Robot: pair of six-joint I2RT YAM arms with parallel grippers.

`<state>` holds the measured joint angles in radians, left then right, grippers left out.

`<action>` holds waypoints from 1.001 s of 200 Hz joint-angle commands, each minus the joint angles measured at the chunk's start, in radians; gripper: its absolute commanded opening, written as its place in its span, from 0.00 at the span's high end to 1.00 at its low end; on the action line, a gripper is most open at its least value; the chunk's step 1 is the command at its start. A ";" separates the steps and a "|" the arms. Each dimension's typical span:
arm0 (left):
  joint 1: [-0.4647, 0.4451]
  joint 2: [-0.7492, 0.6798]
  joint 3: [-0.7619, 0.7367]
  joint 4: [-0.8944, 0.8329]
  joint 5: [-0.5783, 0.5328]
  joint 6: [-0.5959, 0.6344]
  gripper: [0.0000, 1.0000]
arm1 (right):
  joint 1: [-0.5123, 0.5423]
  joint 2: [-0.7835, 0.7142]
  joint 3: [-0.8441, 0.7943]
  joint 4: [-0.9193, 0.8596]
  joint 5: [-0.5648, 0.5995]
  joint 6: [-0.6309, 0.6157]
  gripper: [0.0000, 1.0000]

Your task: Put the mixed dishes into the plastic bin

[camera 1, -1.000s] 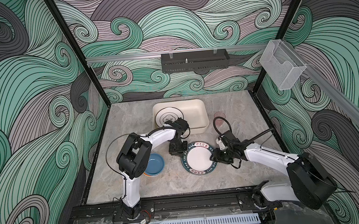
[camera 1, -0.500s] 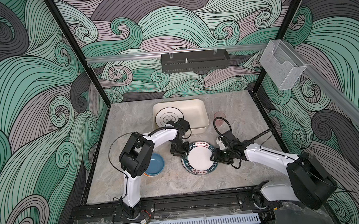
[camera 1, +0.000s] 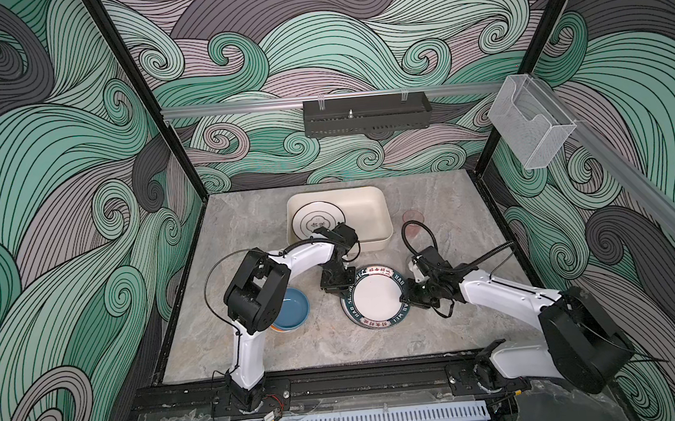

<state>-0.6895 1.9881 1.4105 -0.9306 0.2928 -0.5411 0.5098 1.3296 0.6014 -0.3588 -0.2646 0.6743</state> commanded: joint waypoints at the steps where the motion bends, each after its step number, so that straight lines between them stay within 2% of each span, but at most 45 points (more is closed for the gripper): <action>1: -0.005 -0.028 -0.004 -0.003 0.001 0.010 0.83 | 0.009 -0.017 -0.009 -0.026 0.033 -0.018 0.82; 81: 0.004 -0.150 -0.004 -0.028 -0.050 -0.016 0.77 | 0.010 -0.138 0.033 -0.124 0.053 -0.035 1.00; 200: 0.080 -0.426 -0.054 -0.034 -0.100 -0.063 0.60 | 0.010 -0.283 0.217 -0.298 0.020 -0.097 1.00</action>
<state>-0.6357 1.6188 1.3651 -0.9390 0.2199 -0.5846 0.5133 1.0794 0.7441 -0.6296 -0.2321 0.6033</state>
